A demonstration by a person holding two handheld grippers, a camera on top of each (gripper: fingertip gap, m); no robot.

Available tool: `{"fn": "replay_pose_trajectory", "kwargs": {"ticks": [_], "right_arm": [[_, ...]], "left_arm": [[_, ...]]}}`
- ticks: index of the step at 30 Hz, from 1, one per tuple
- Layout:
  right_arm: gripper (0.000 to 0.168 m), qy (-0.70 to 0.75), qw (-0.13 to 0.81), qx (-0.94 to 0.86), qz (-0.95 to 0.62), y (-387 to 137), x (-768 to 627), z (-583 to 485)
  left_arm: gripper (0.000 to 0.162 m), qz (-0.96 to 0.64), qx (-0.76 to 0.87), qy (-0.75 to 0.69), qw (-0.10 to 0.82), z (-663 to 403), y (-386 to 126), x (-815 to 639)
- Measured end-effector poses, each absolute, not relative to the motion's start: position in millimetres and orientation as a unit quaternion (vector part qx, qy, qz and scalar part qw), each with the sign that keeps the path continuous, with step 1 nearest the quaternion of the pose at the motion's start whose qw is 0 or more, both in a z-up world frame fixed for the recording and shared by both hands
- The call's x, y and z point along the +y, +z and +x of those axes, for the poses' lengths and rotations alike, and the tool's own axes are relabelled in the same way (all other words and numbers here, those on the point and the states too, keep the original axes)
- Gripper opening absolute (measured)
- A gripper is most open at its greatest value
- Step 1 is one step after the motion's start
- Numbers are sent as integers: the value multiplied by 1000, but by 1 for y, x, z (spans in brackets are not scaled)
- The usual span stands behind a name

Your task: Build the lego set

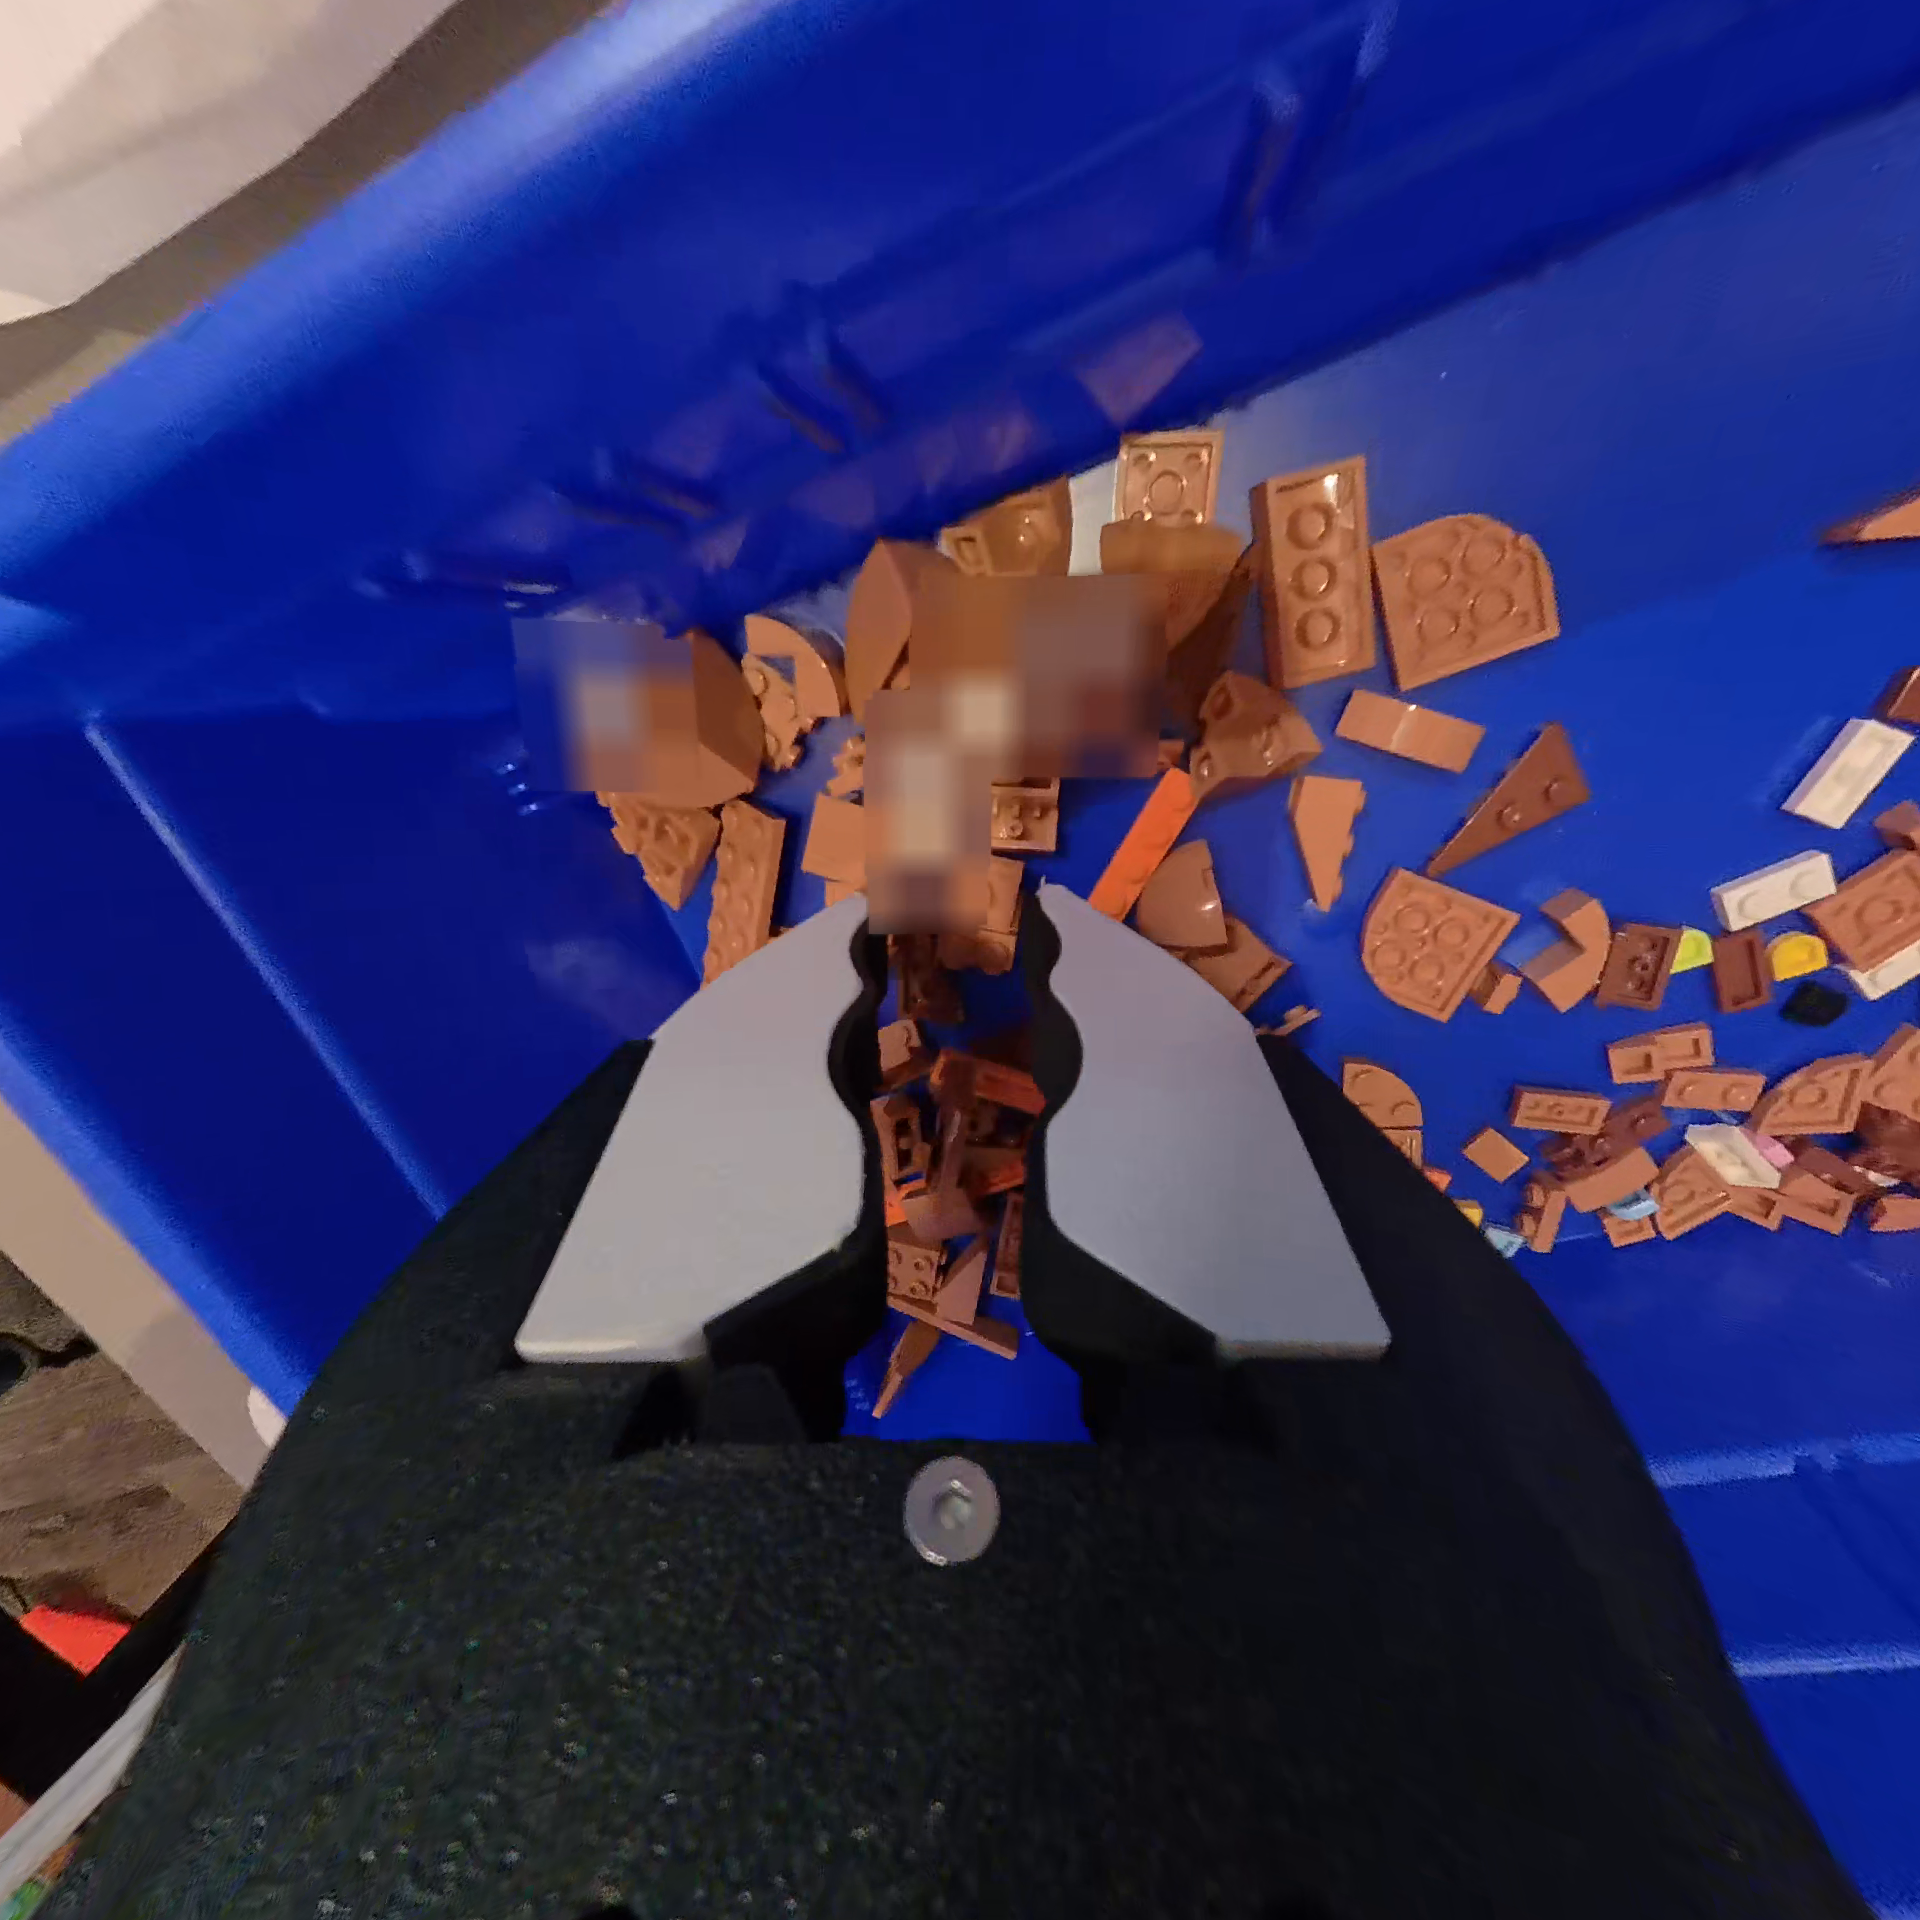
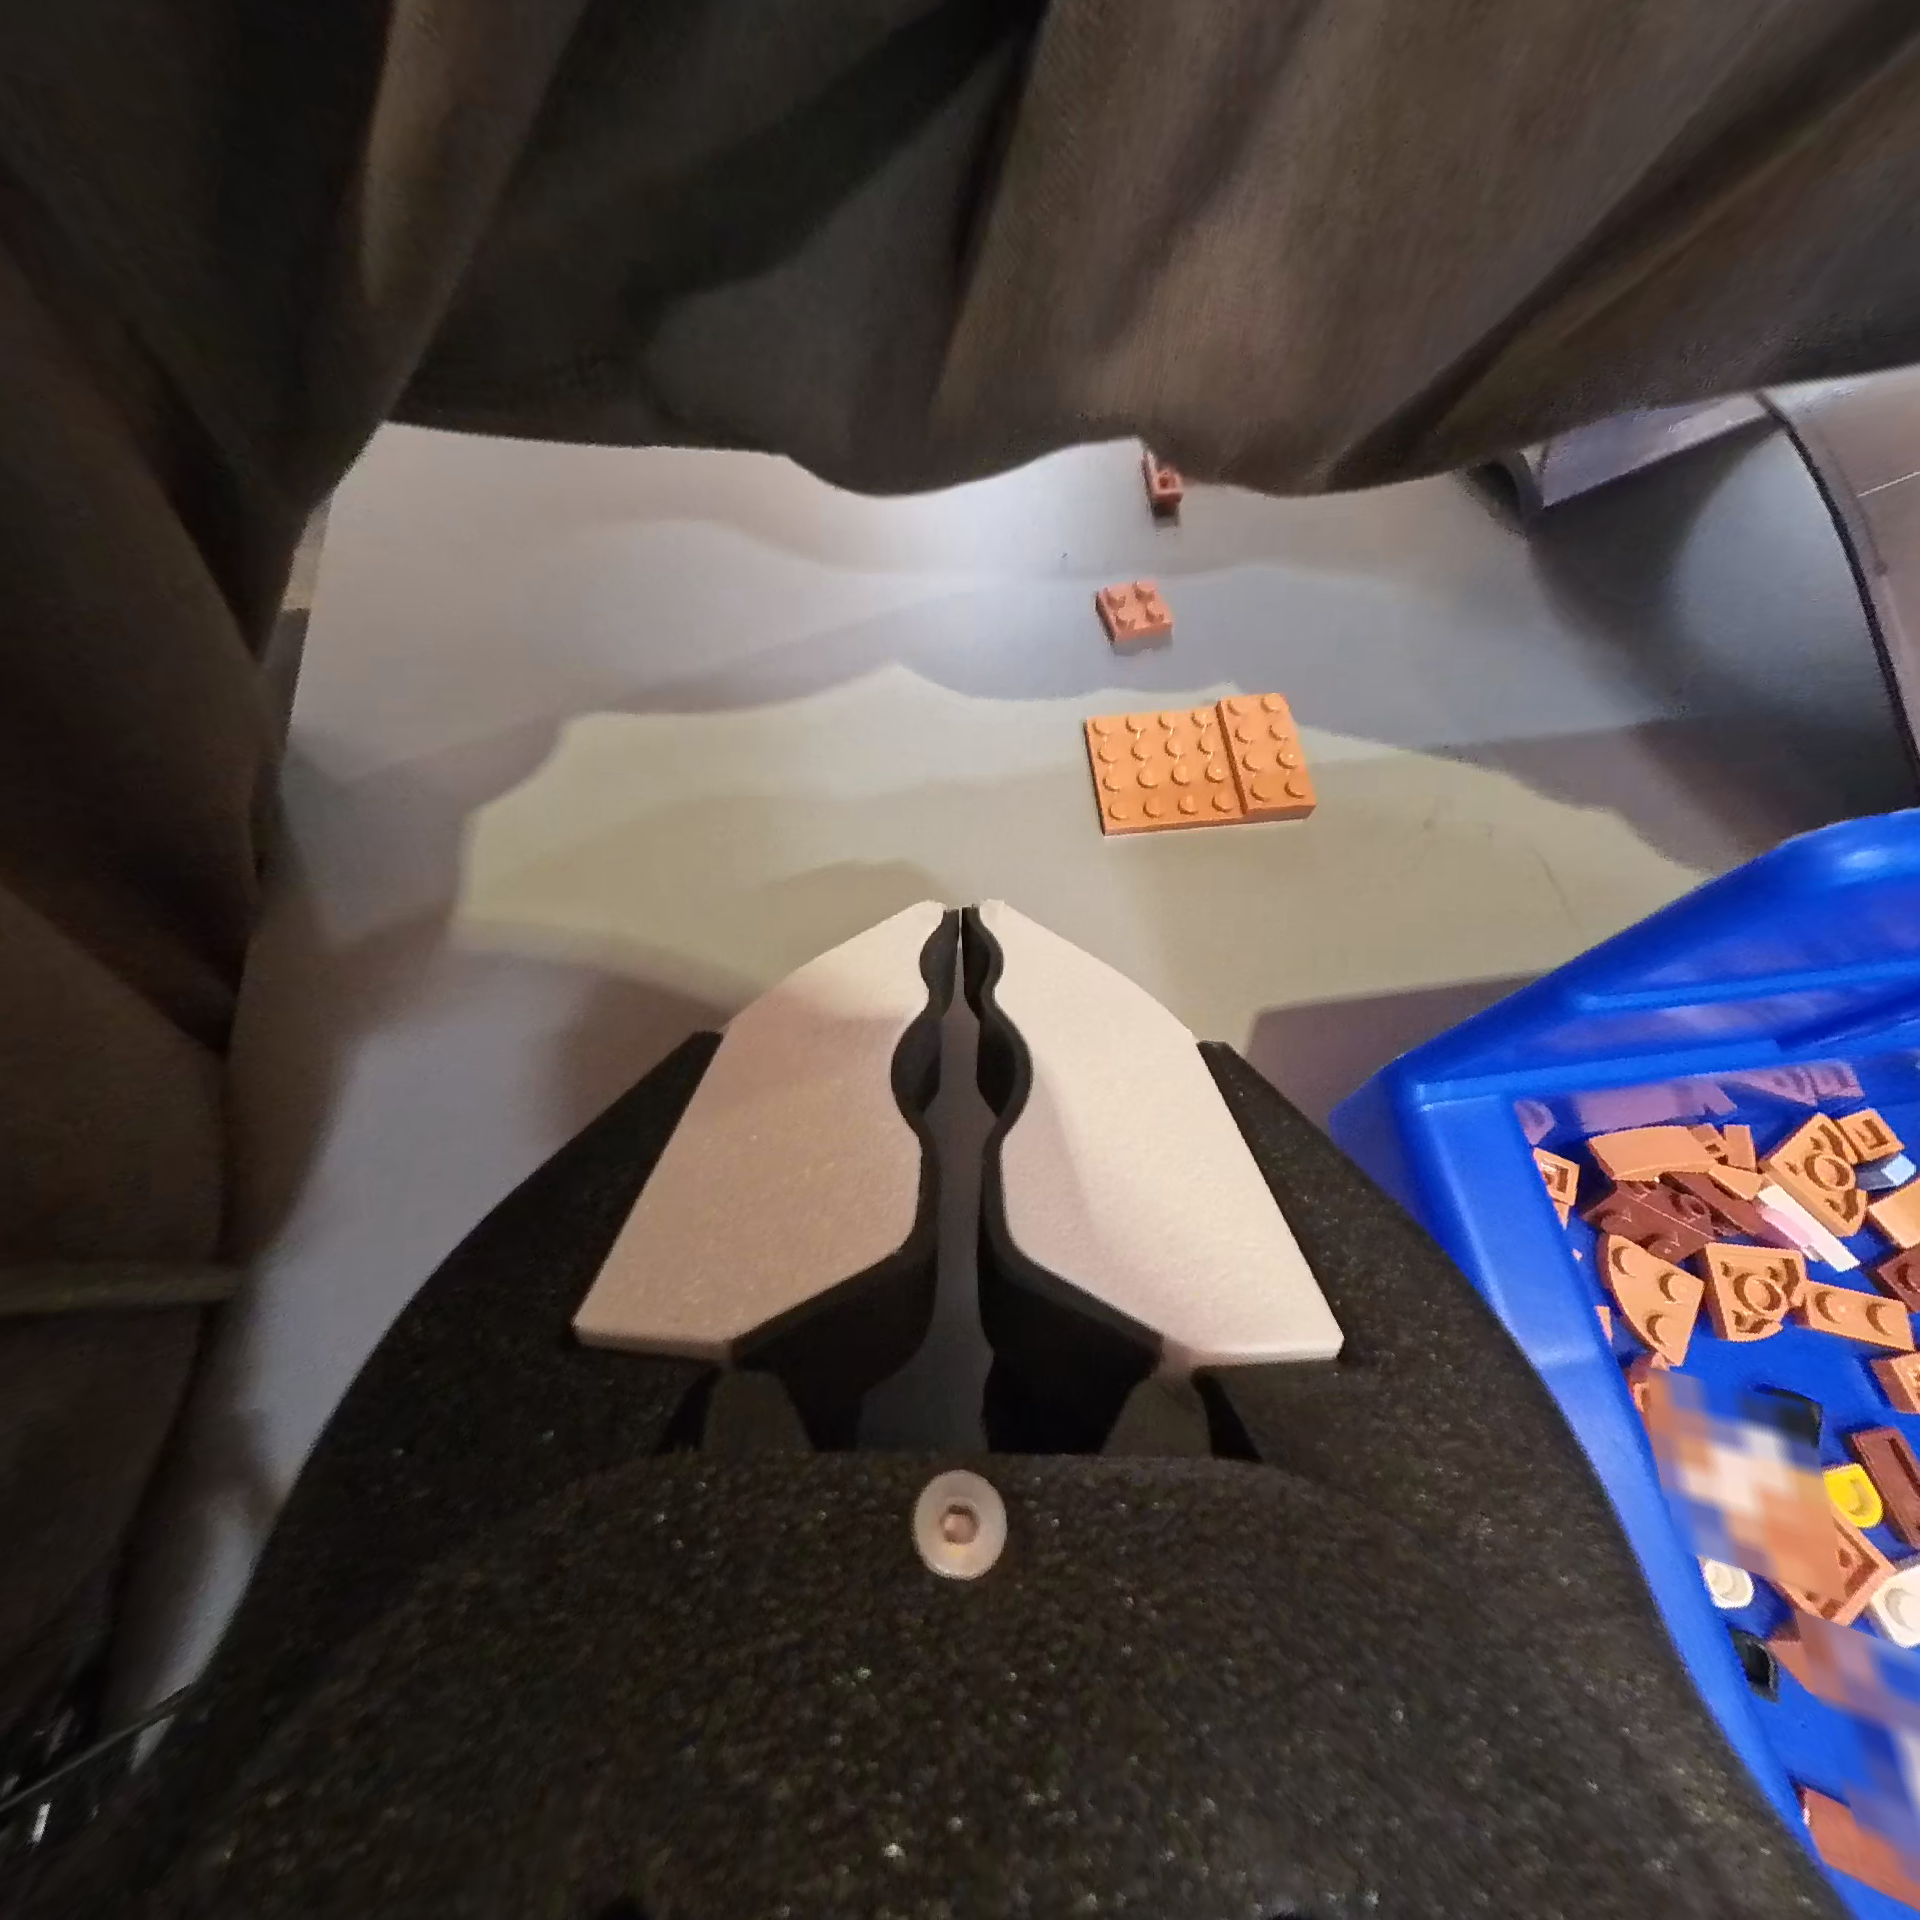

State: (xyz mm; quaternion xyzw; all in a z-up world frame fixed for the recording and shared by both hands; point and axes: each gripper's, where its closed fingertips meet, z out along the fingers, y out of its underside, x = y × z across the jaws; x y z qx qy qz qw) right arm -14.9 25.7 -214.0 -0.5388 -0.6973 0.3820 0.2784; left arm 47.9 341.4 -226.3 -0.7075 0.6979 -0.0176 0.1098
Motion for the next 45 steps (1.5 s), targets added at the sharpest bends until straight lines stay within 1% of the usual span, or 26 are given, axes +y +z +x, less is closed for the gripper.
{"fn": "replay_pose_trajectory", "kwargs": {"ticks": [5,8,13,16,19,25,28,34,37,40,45], "right_arm": [[0,382,279,-698,-538,-214,25,-15],[0,382,279,-698,-538,-214,26,-15],[0,383,279,-698,-538,-214,25,-15],[0,383,279,-698,-538,-214,25,-15],[0,382,279,-698,-537,-214,25,-15],[0,382,278,-699,-537,-214,25,-15],[0,382,278,-699,-537,-214,25,-15],[0,382,277,-699,-538,-214,25,-15],[0,383,277,-698,-538,-214,25,-15],[0,384,277,-698,-538,-214,25,-15],[0,385,277,-698,-537,-214,25,-14]], "left_arm": [[25,-703,705,-16,96,49,-239,338],[17,-703,705,-1,89,44,-244,338],[17,-716,692,-2,92,33,-230,337],[17,-731,678,1,78,17,-220,333],[17,-738,673,17,47,1,-222,328],[18,-739,672,11,49,1,-220,326],[19,-736,674,8,64,8,-219,330],[22,-711,689,-23,137,48,-219,350],[26,-692,702,-5,167,62,-221,363],[26,-685,700,13,199,72,-217,379],[21,-690,693,48,203,76,-227,395]]}}
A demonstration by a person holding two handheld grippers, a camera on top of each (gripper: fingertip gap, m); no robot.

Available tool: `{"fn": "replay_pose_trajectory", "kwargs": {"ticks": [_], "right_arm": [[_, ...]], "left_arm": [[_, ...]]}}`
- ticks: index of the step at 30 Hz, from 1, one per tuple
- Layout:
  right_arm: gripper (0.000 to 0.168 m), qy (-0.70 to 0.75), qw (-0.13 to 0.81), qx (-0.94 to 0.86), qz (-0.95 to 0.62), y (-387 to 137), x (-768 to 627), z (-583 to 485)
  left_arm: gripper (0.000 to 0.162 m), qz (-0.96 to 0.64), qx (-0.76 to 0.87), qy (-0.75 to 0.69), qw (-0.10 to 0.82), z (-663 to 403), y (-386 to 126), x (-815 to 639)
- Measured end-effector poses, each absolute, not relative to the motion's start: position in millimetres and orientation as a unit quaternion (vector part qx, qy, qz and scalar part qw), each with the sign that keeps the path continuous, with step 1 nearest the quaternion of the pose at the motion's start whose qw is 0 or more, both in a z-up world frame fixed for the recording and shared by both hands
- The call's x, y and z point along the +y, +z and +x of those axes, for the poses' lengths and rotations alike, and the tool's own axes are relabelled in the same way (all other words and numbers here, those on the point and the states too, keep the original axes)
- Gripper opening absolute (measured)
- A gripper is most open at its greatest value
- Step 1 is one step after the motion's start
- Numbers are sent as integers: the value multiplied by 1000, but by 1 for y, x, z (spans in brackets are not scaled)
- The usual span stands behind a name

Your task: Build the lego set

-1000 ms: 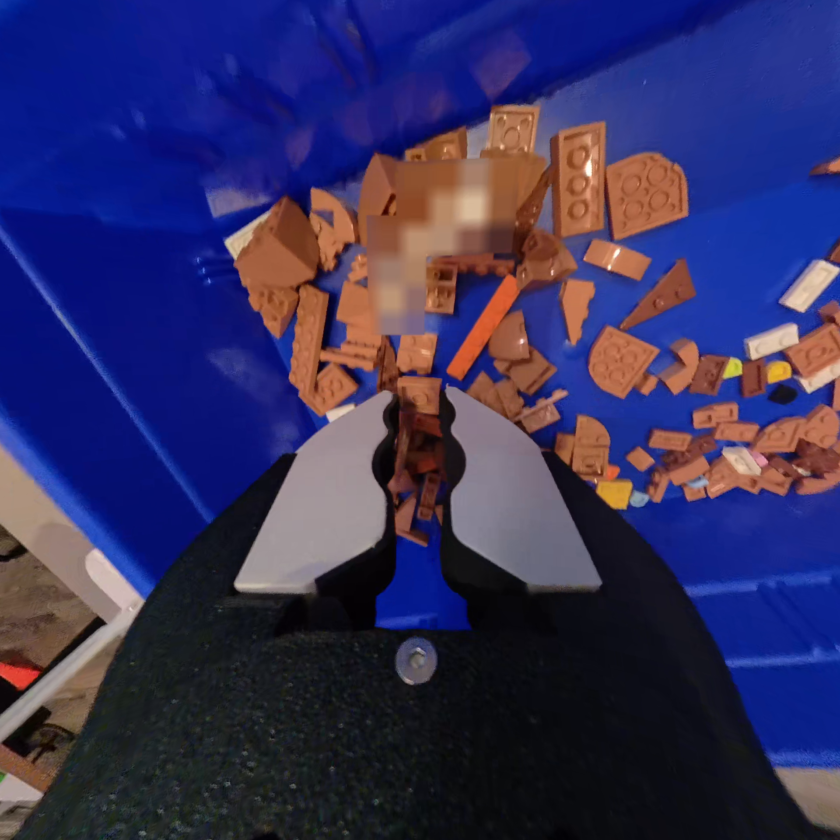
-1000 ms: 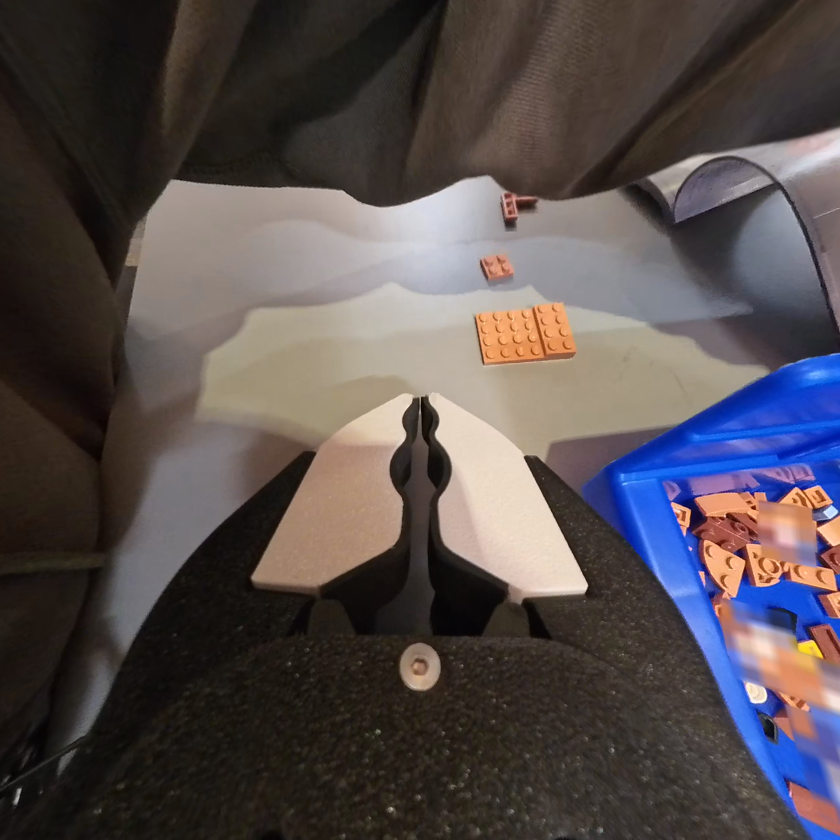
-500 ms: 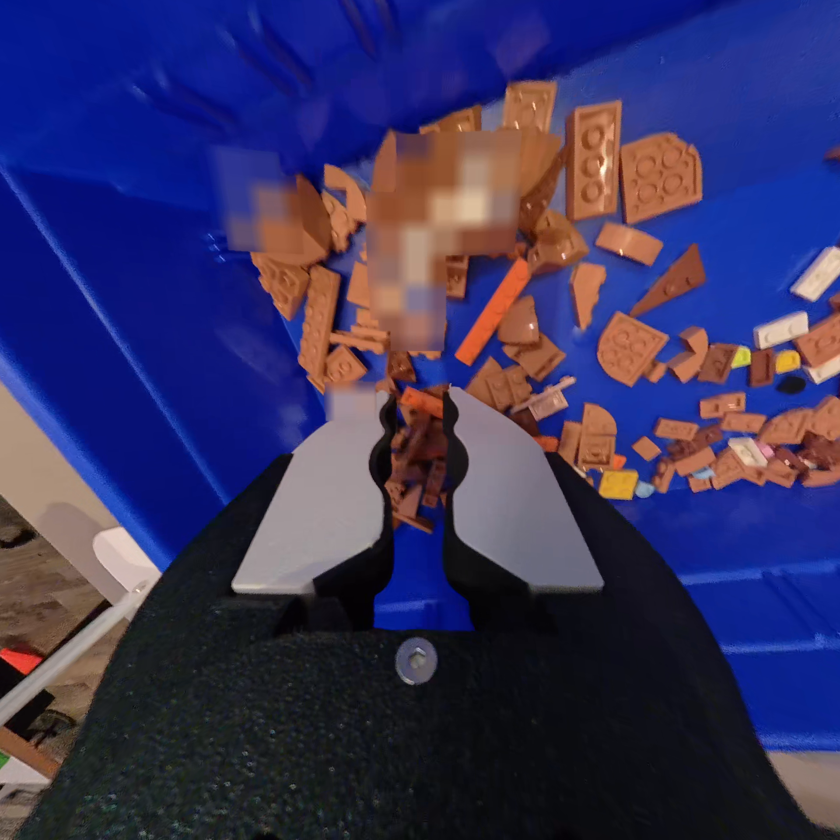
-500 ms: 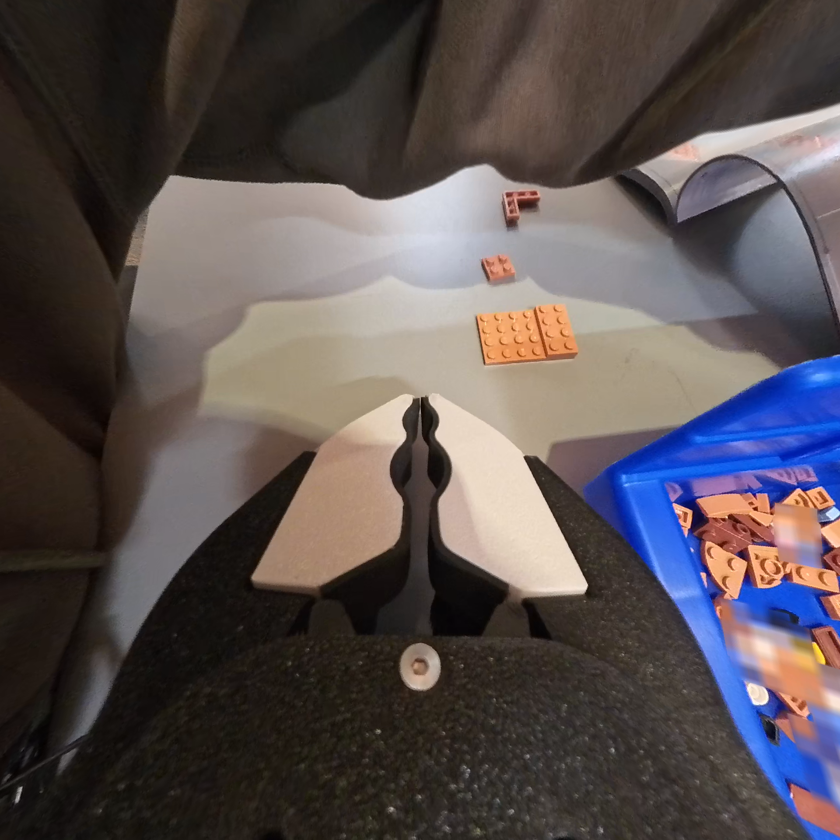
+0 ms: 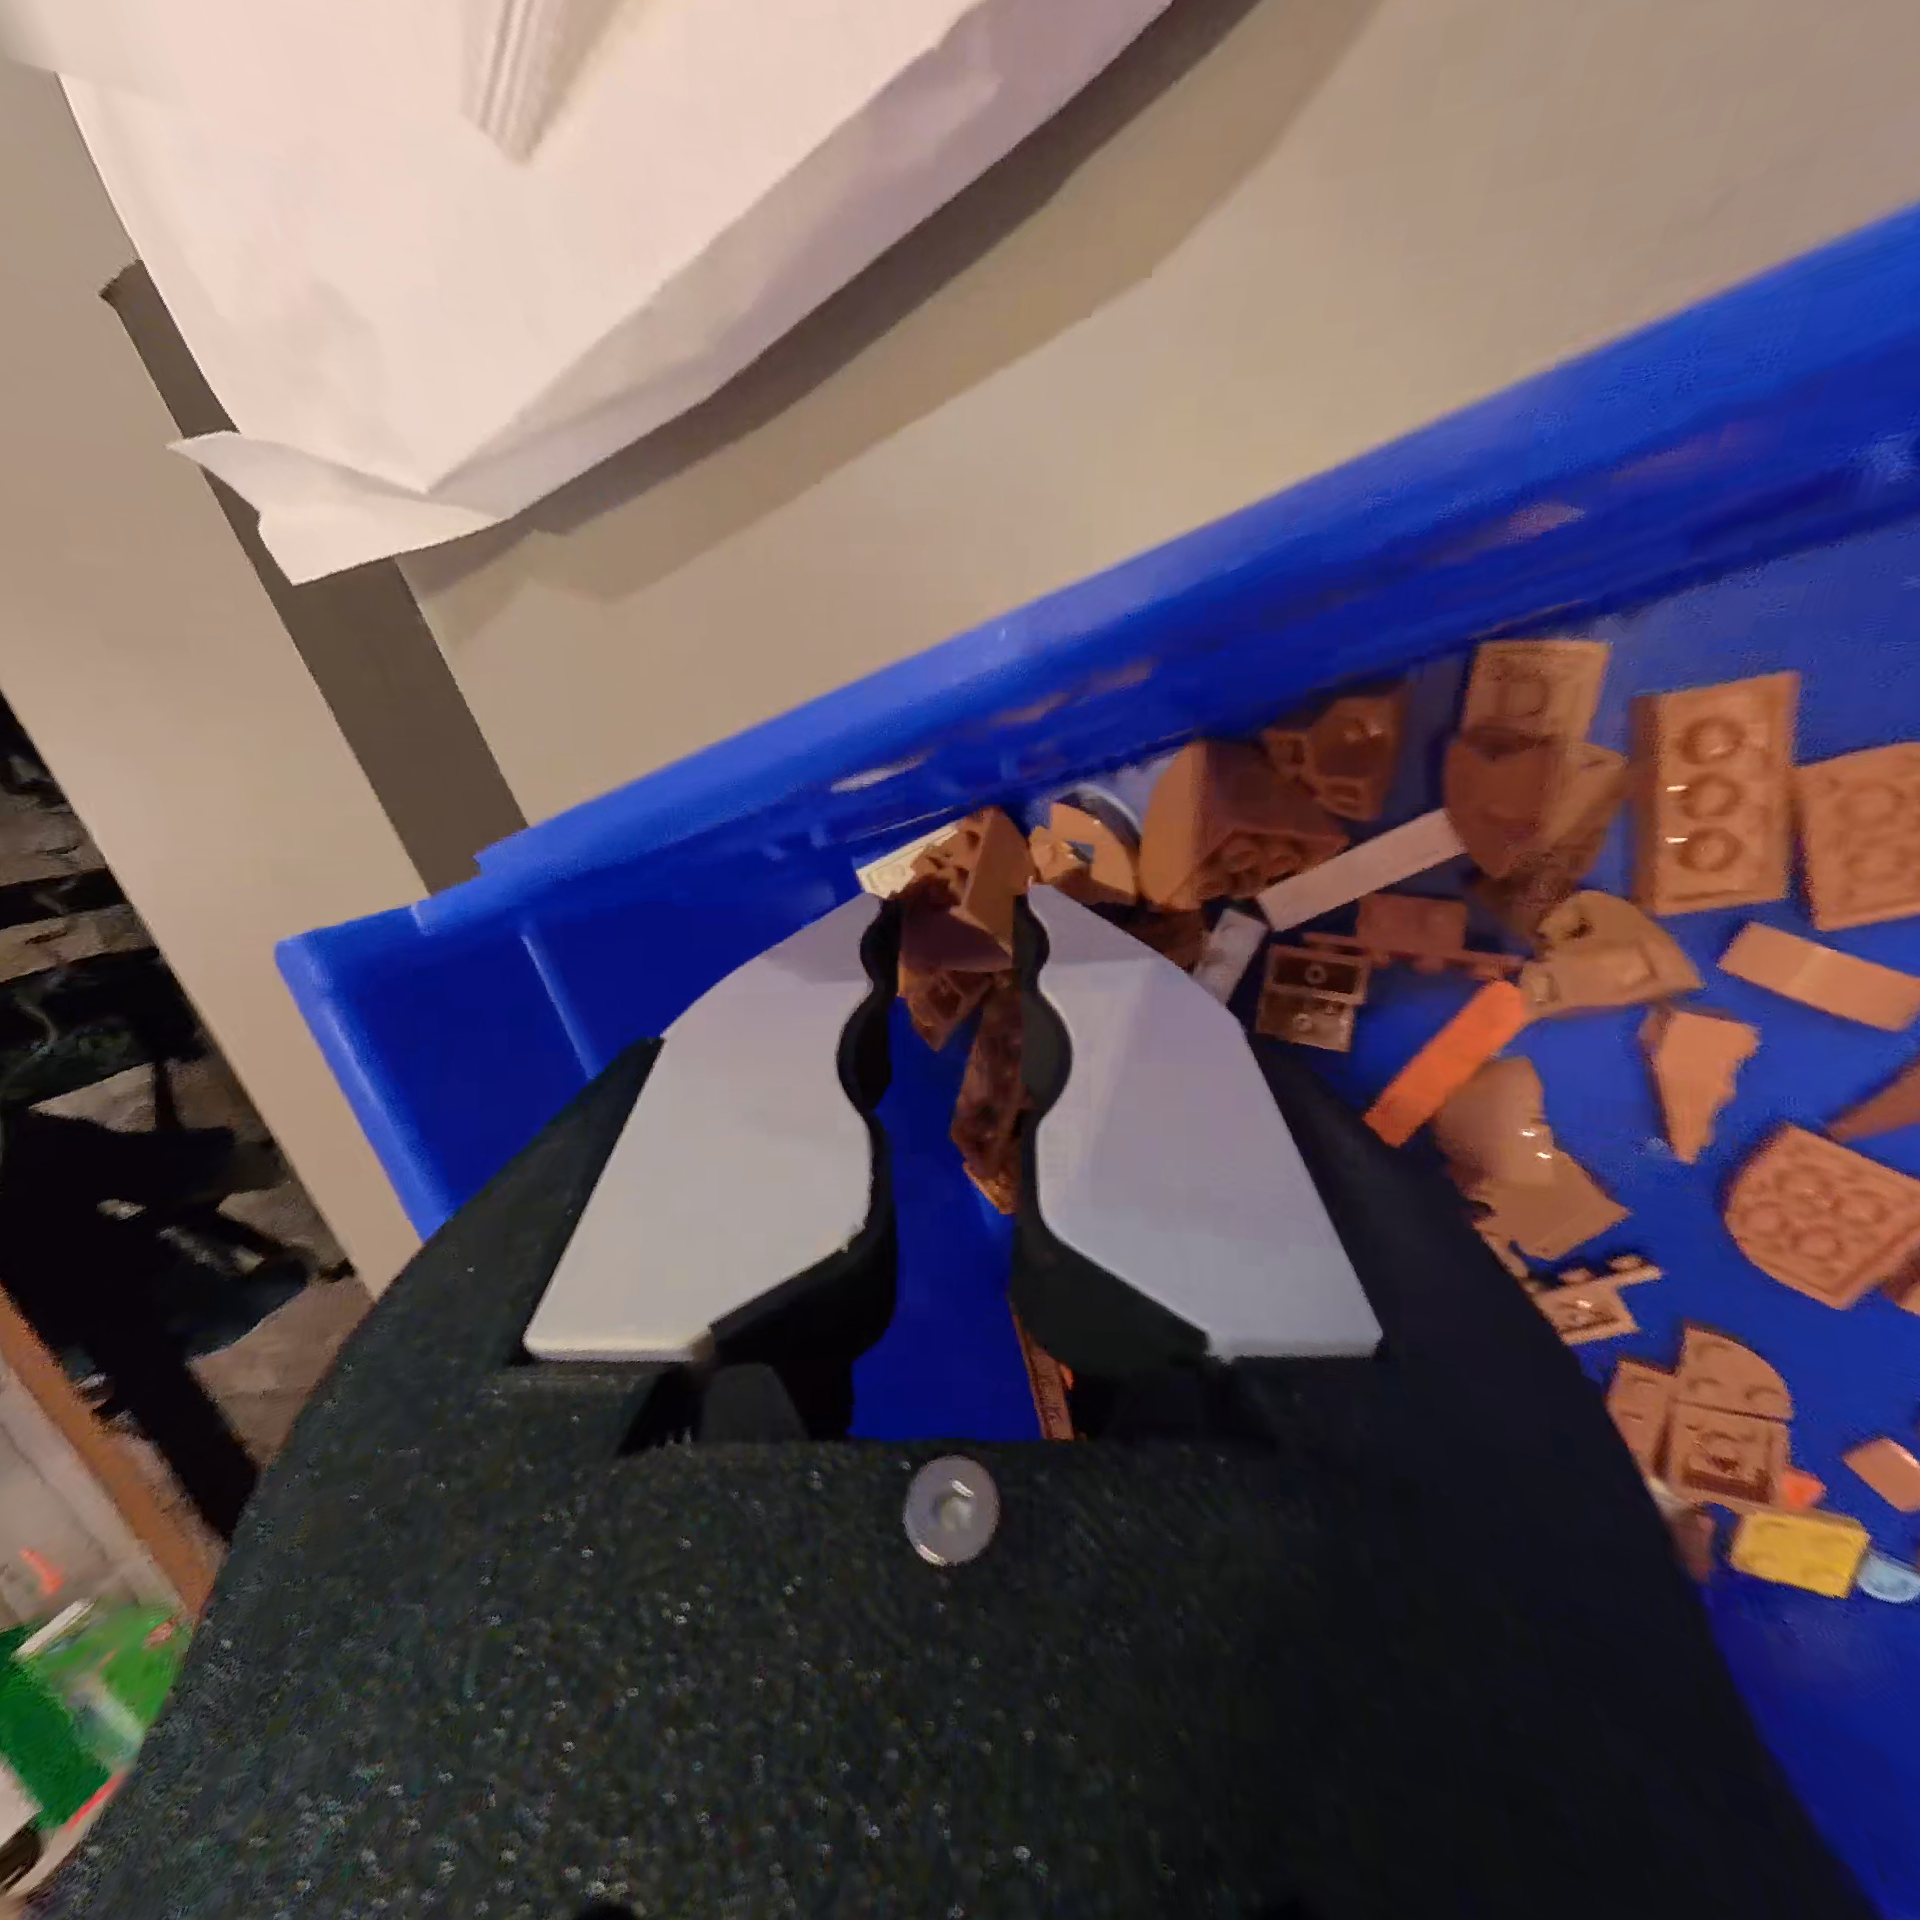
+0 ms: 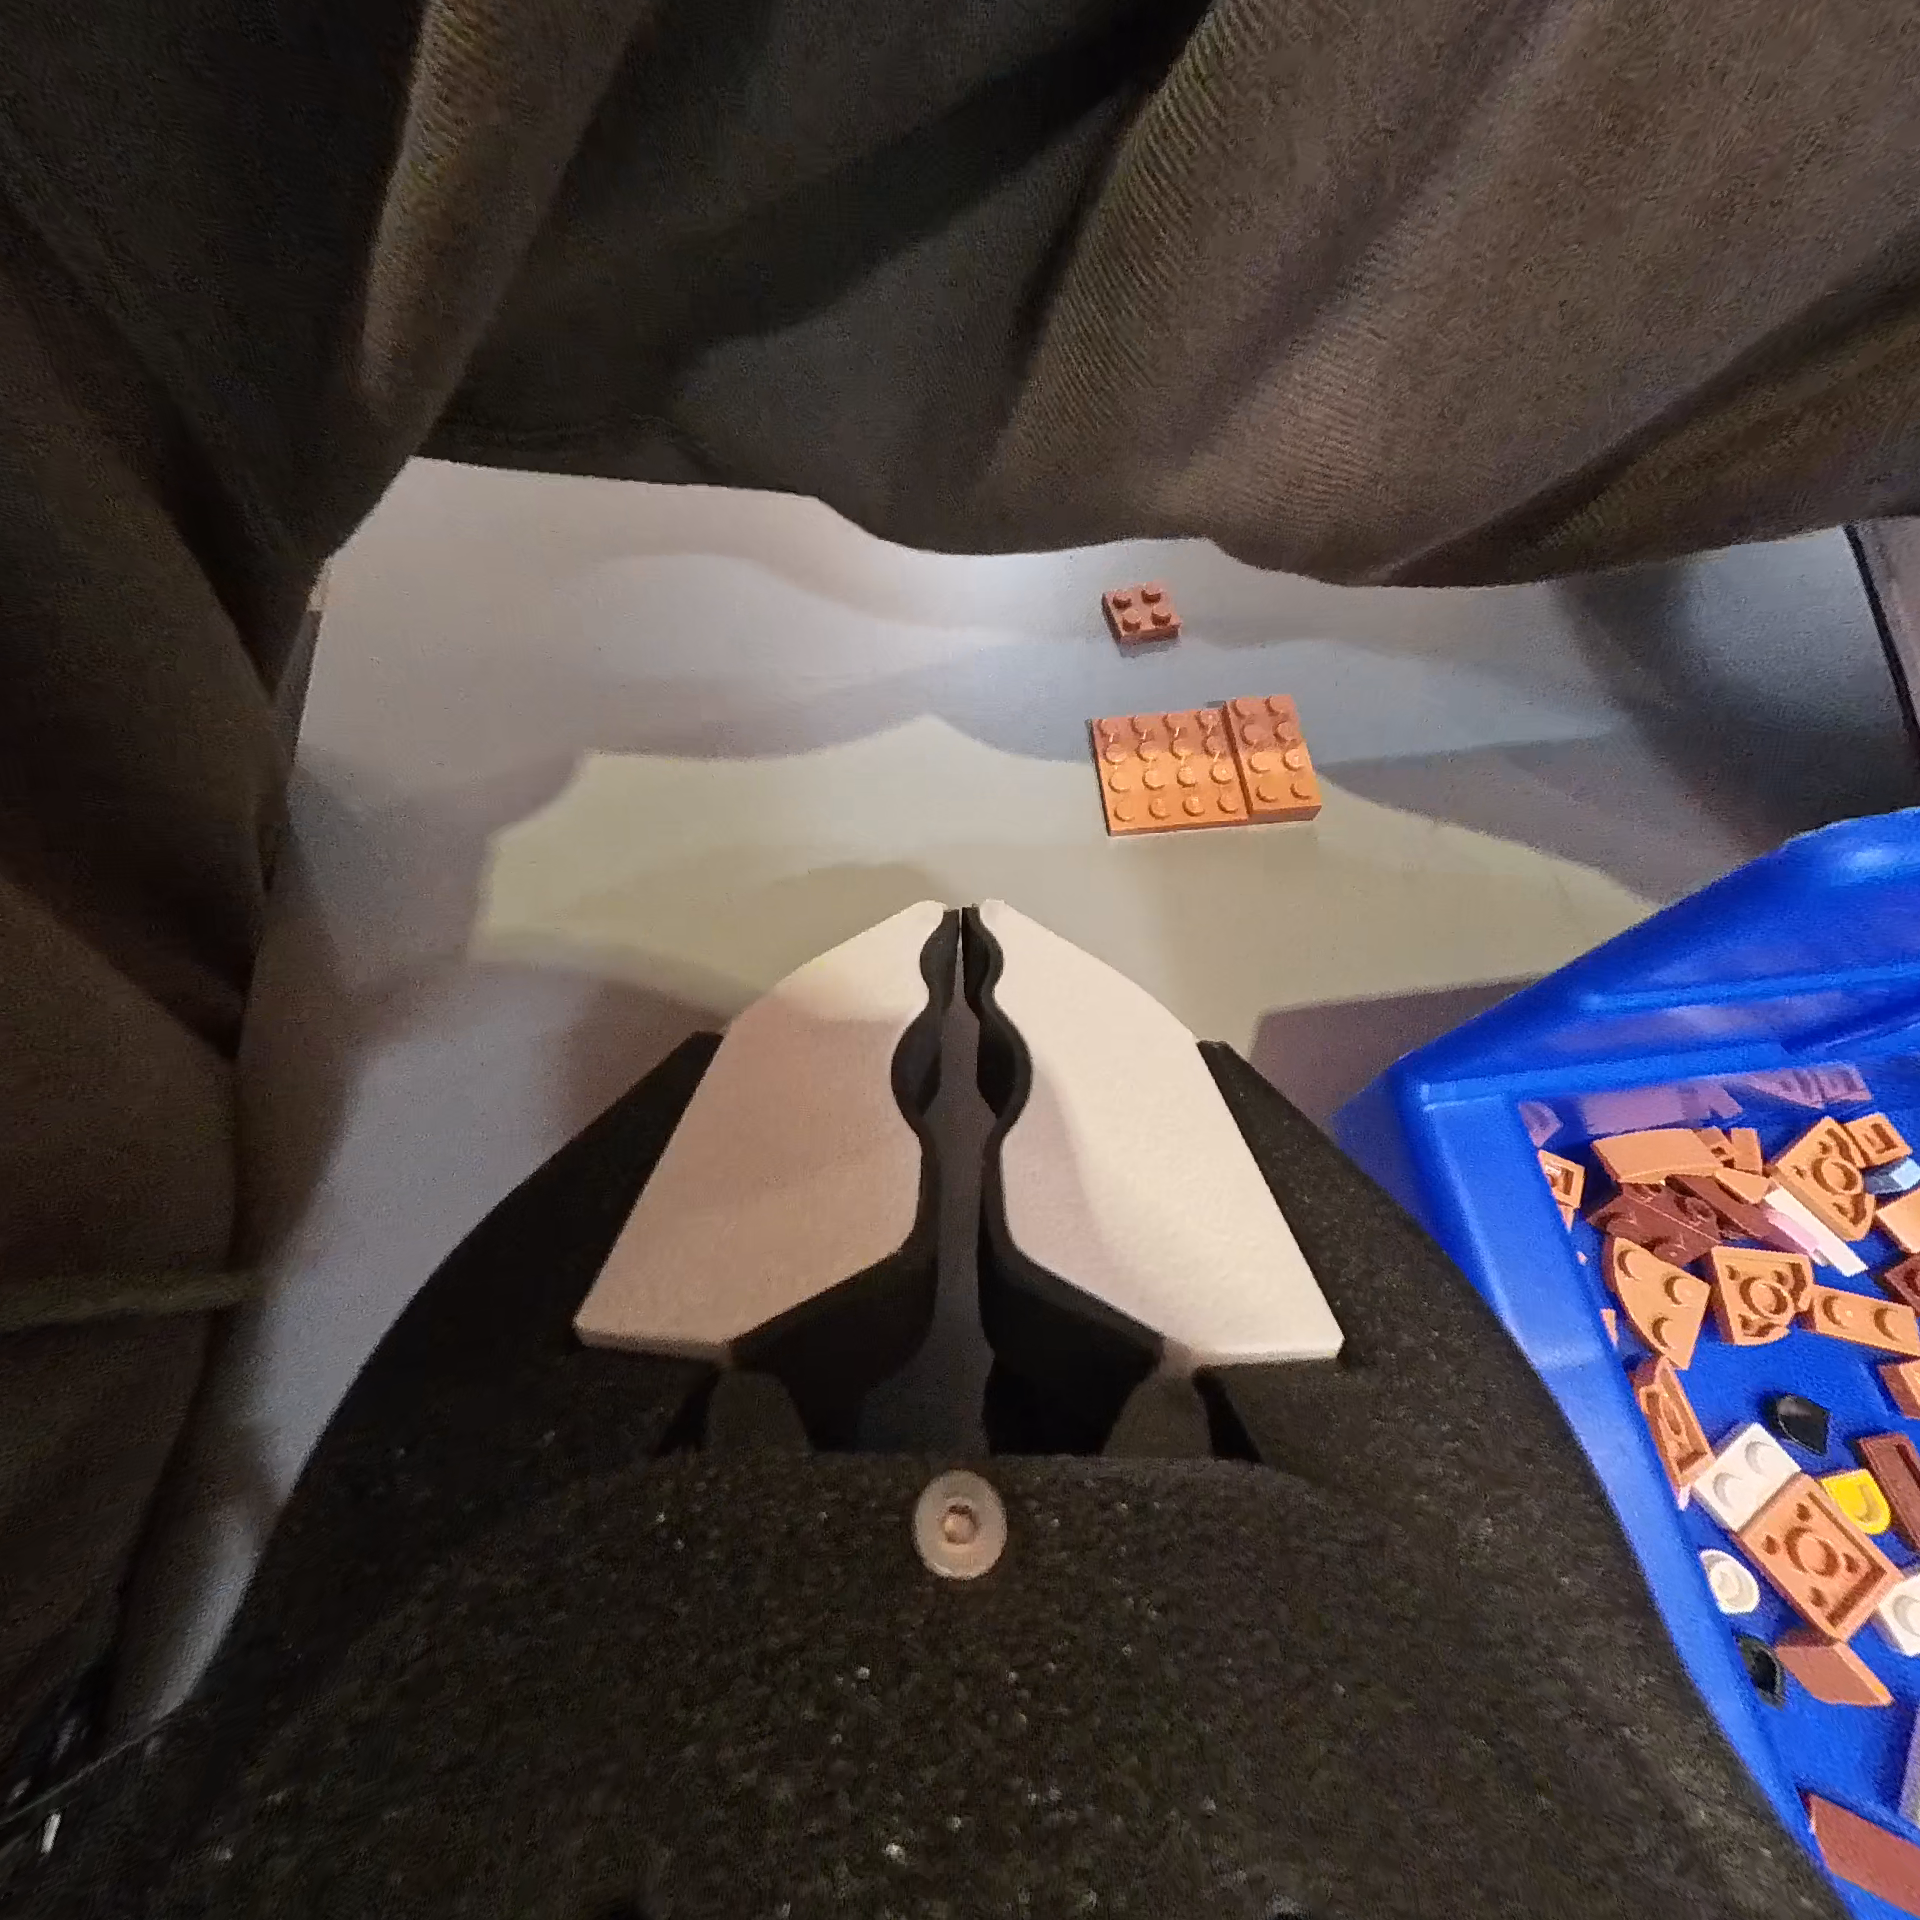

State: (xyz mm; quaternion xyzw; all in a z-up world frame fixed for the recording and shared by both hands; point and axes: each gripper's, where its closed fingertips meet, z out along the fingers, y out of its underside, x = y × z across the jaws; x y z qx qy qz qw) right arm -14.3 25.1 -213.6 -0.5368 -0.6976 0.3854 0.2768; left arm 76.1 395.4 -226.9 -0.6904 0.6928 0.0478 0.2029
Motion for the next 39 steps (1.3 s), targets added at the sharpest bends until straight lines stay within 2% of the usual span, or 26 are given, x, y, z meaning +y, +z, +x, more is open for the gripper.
{"fn": "replay_pose_trajectory", "kwargs": {"ticks": [8,14,24,25,27,29,33,39], "right_arm": [[0,386,277,-698,-535,-213,25,-14],[0,387,278,-697,-536,-213,25,-14],[0,386,277,-698,-536,-213,25,-14],[0,386,277,-698,-536,-213,25,-14],[0,387,277,-698,-536,-213,25,-14],[0,387,277,-697,-536,-213,25,-14],[0,387,277,-698,-535,-213,25,-14],[0,387,277,-698,-535,-213,25,-14]], "left_arm": [[22,-697,690,73,180,65,-235,394],[17,-717,674,86,157,48,-231,389],[16,-729,660,44,177,52,-217,384],[16,-730,660,42,176,53,-218,383],[31,-728,661,46,177,56,-220,384],[37,-719,670,34,181,62,-219,380],[37,-682,709,-50,172,84,-218,350],[36,-645,749,-74,128,94,-232,316]]}}
